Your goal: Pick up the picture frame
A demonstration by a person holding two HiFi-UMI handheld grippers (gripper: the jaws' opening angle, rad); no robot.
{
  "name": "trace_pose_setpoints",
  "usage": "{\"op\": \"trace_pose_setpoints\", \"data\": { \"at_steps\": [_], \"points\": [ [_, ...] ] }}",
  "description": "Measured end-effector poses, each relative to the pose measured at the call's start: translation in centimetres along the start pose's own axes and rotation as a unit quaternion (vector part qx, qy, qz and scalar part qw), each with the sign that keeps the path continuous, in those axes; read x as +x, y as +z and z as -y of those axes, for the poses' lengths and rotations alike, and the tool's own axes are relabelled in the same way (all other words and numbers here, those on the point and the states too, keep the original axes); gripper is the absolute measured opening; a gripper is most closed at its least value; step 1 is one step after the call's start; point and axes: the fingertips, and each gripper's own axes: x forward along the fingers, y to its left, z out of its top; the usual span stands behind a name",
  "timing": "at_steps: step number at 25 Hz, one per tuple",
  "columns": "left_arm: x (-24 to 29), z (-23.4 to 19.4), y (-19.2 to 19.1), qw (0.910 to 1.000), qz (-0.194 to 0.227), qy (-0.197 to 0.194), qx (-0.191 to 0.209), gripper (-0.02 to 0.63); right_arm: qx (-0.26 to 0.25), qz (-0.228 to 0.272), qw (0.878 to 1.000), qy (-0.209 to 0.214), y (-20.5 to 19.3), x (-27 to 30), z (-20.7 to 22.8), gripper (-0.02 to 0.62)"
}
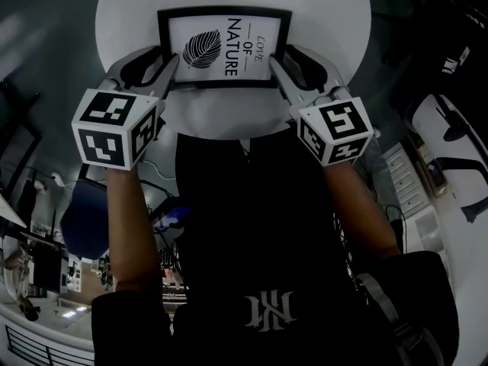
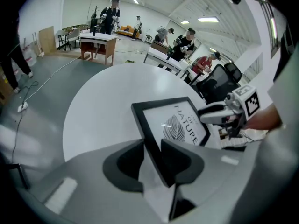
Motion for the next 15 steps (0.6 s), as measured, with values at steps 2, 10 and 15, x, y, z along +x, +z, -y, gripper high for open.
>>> {"op": "trace_pose_setpoints", "data": {
  "at_steps": [2,10,15],
  "points": [
    [0.0,0.07,-0.01,1.0,-0.003,0.003,0.002,0.114,-0.001,0.0,1.0,0.0,0.07,-0.02,-0.06,0.132],
    [0.17,0.01,-0.06,0.9998,-0.007,0.017,-0.005,0.107,0.003,0.001,1.0,-0.004,-0.01,0.12,-0.07,0.123],
    [0.26,-0.03,-0.14,0.9995,-0.011,0.026,-0.013,0.104,0.006,0.002,1.0,-0.008,-0.01,0.18,-0.06,0.118]
  ]
}}
